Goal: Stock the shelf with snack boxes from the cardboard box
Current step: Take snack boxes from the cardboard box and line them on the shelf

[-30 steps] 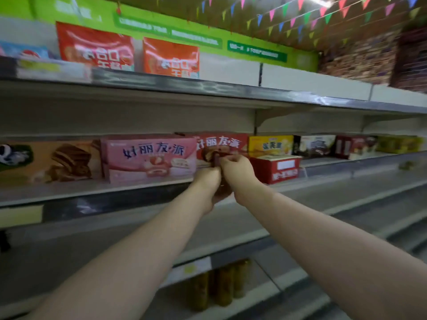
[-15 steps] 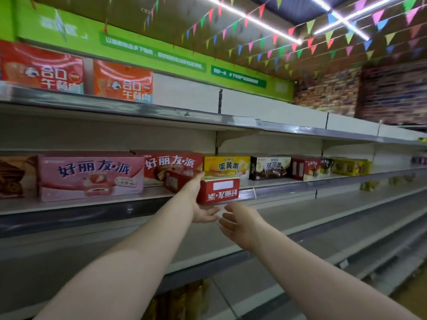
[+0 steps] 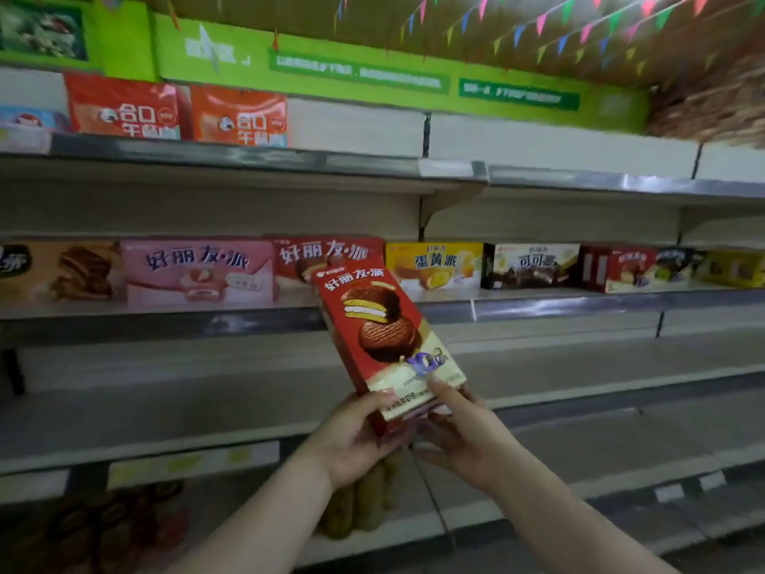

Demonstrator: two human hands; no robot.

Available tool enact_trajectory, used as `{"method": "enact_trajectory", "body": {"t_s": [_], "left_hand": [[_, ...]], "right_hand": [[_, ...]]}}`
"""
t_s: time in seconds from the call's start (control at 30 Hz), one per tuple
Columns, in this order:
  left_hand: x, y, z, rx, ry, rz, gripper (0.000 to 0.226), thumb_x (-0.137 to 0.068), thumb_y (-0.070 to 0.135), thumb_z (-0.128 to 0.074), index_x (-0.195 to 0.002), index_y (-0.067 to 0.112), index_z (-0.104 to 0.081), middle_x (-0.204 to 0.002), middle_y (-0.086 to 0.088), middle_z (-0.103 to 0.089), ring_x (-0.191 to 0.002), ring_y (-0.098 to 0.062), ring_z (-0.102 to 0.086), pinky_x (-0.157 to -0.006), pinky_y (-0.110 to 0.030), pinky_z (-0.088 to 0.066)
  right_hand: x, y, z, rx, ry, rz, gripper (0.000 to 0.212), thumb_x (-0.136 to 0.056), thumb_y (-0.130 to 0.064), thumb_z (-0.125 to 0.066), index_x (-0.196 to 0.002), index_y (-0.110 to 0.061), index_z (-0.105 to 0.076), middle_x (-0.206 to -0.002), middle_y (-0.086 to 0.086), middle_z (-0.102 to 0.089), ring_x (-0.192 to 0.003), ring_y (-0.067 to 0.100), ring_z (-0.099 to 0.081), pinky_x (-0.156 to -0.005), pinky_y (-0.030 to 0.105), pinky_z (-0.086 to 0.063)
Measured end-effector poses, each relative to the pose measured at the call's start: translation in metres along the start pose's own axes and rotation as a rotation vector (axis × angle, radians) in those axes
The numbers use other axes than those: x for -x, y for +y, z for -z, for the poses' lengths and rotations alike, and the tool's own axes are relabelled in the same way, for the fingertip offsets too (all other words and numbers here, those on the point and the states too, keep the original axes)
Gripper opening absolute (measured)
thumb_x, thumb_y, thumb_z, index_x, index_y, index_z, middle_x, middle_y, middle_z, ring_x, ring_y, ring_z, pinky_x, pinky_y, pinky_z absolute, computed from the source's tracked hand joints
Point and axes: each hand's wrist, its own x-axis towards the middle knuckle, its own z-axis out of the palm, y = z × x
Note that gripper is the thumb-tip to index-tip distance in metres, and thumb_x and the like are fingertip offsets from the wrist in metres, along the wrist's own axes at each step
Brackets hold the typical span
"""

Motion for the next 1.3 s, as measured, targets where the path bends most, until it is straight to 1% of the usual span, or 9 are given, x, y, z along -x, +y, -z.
{"method": "enact_trajectory", "body": {"t_s": [0.17,0.33,0.5,0.57,0.7,0.93,1.1,1.23,1.3], "left_hand": [[0.023,-0.037,0.002,-0.172,0.024,-0.011,0.045,-0.079,-0.004,-0.062,-0.123,0.006,-0.056,-0.108,-0.018,-0.07,-0.091,-0.028,-0.07,-0.081,-0.042,-0.056],[0.029,-0.053,-0.001,-0.638,0.248,-0.199,0.051,-0.081,-0.003,-0.07,-0.122,0.018,-0.049,-0.105,-0.009,-0.069,-0.09,-0.022,-0.07,-0.081,-0.044,-0.059],[0.038,-0.046,-0.018,-1.283,0.188,-0.525,0.043,-0.081,0.014,-0.073,-0.104,0.034,-0.043,-0.099,0.009,-0.061,-0.082,0.003,-0.061,-0.063,-0.012,-0.048],[0.037,-0.047,-0.024,-1.511,0.095,-0.638,0.049,-0.085,0.02,-0.07,-0.117,0.039,-0.038,-0.125,0.016,-0.048,-0.108,0.009,-0.05,-0.086,-0.012,-0.044],[0.021,-0.044,-0.016,-1.811,0.075,-0.819,0.071,-0.088,0.027,-0.067,-0.142,0.034,-0.022,-0.155,0.006,-0.017,-0.136,0.002,-0.001,-0.111,-0.031,-0.02],[0.014,-0.022,-0.013,-1.914,0.091,-1.163,0.051,-0.087,0.039,-0.042,-0.133,0.017,-0.04,-0.148,-0.005,-0.037,-0.141,-0.032,-0.023,-0.101,-0.055,-0.03],[0.016,-0.011,-0.003,-1.925,0.099,-1.124,0.052,-0.085,0.033,-0.058,-0.132,0.021,-0.037,-0.152,-0.004,-0.031,-0.144,-0.03,-0.02,-0.104,-0.056,-0.038],[0.029,0.012,-0.008,-1.81,0.2,-0.816,0.097,-0.078,0.041,-0.075,-0.145,0.051,-0.005,-0.156,0.022,0.019,-0.145,-0.008,-0.001,-0.11,-0.041,-0.033],[0.036,0.034,-0.021,-1.609,0.283,-0.652,0.102,-0.076,0.051,-0.073,-0.146,0.051,0.002,-0.156,0.024,0.012,-0.144,-0.01,-0.013,-0.109,-0.039,-0.036]], "right_hand": [[0.021,0.046,0.042,-0.187,-0.038,-0.029,0.046,-0.082,-0.021,-0.068,-0.126,-0.014,-0.057,-0.113,0.015,-0.069,-0.11,0.034,-0.063,-0.101,0.055,-0.043],[0.043,0.033,0.077,-0.25,0.09,-0.081,0.043,-0.086,-0.038,-0.063,-0.12,-0.013,-0.056,-0.127,0.022,-0.055,-0.108,0.036,-0.058,-0.089,0.054,-0.05],[0.072,-0.014,0.112,-0.375,-0.034,0.102,0.086,-0.058,-0.062,-0.069,-0.133,-0.024,-0.051,-0.126,0.024,-0.059,-0.106,0.042,-0.064,-0.082,0.062,-0.052],[0.083,-0.034,0.123,-0.334,-0.091,0.151,0.081,-0.056,-0.067,-0.063,-0.121,-0.019,-0.065,-0.117,0.023,-0.066,-0.1,0.042,-0.067,-0.08,0.061,-0.052],[0.089,-0.053,0.138,-0.187,-0.073,0.098,0.067,-0.077,-0.064,-0.051,-0.124,-0.017,-0.06,-0.112,0.02,-0.069,-0.092,0.038,-0.07,-0.069,0.049,-0.059],[0.084,-0.067,0.13,-0.015,-0.019,0.056,0.051,-0.073,-0.037,-0.064,-0.115,-0.008,-0.058,-0.097,0.019,-0.073,-0.072,0.032,-0.072,-0.063,0.042,-0.06],[0.068,-0.066,0.121,-0.04,-0.042,0.075,0.053,-0.07,-0.037,-0.065,-0.114,-0.009,-0.056,-0.096,0.019,-0.073,-0.071,0.032,-0.072,-0.062,0.04,-0.059],[0.046,-0.071,0.096,-0.041,-0.06,0.076,0.046,-0.078,-0.035,-0.064,-0.115,-0.008,-0.058,-0.097,0.02,-0.073,-0.074,0.033,-0.072,-0.068,0.044,-0.058],[0.033,-0.079,0.078,-0.029,-0.073,0.085,0.039,-0.084,-0.035,-0.061,-0.112,-0.008,-0.059,-0.095,0.02,-0.073,-0.073,0.033,-0.071,-0.076,0.048,-0.055]]}}
